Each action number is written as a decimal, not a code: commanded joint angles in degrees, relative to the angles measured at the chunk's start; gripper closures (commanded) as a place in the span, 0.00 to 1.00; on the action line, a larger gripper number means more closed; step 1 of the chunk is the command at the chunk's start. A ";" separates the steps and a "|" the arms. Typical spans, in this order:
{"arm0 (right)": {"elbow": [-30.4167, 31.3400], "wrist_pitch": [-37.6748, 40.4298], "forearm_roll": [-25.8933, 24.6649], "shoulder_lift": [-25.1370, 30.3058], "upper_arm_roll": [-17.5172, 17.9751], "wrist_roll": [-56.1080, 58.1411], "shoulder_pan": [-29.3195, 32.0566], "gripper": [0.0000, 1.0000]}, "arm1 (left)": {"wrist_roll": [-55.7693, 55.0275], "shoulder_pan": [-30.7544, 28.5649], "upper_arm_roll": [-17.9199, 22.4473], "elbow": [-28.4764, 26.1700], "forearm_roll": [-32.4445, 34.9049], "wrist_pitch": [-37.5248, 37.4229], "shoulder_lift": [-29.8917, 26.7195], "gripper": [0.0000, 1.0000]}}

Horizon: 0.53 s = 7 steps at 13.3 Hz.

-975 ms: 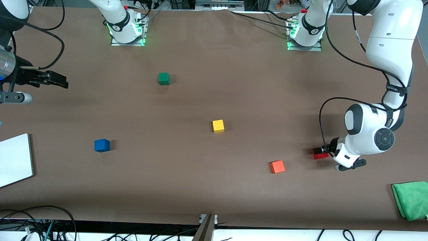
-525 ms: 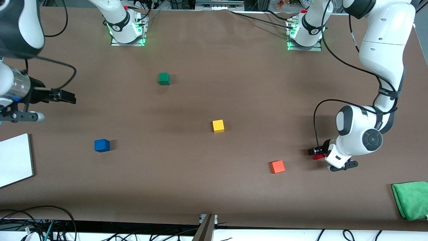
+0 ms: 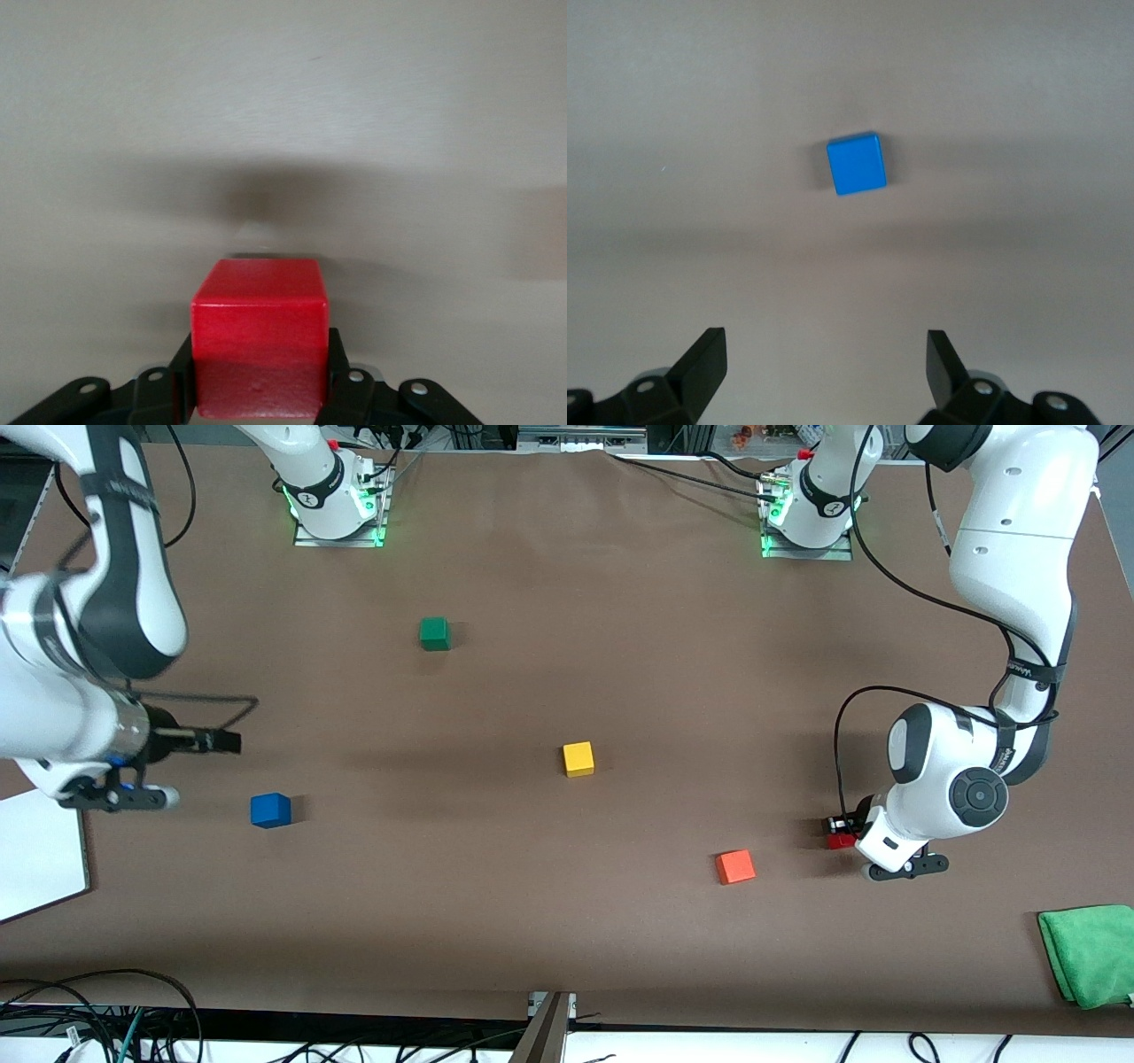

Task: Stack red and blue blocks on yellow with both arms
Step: 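Carry the red cube toward the yellow cube while the right gripper grasps the blue cube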

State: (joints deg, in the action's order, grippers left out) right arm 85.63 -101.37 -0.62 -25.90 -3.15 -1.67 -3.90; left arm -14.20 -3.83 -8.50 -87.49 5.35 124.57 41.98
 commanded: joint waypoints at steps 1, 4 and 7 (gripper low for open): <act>-0.29 -5.83 -1.05 -4.15 0.34 0.00 0.20 0.00 | -0.13 1.28 -4.13 0.56 0.45 -4.51 -4.71 1.00; -0.29 -11.38 -1.14 -8.10 0.34 0.52 0.20 0.00 | -0.30 3.46 -11.61 3.63 0.54 -5.22 -3.85 1.00; -0.02 -16.21 -1.05 -11.88 0.25 0.79 1.52 0.00 | -3.63 15.30 -11.19 5.56 0.71 -4.87 -1.48 1.00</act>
State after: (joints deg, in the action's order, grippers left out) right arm 85.64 -115.02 -0.90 -35.96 -3.27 -1.67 -3.74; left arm -15.49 3.85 -21.04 -85.26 5.33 120.40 37.80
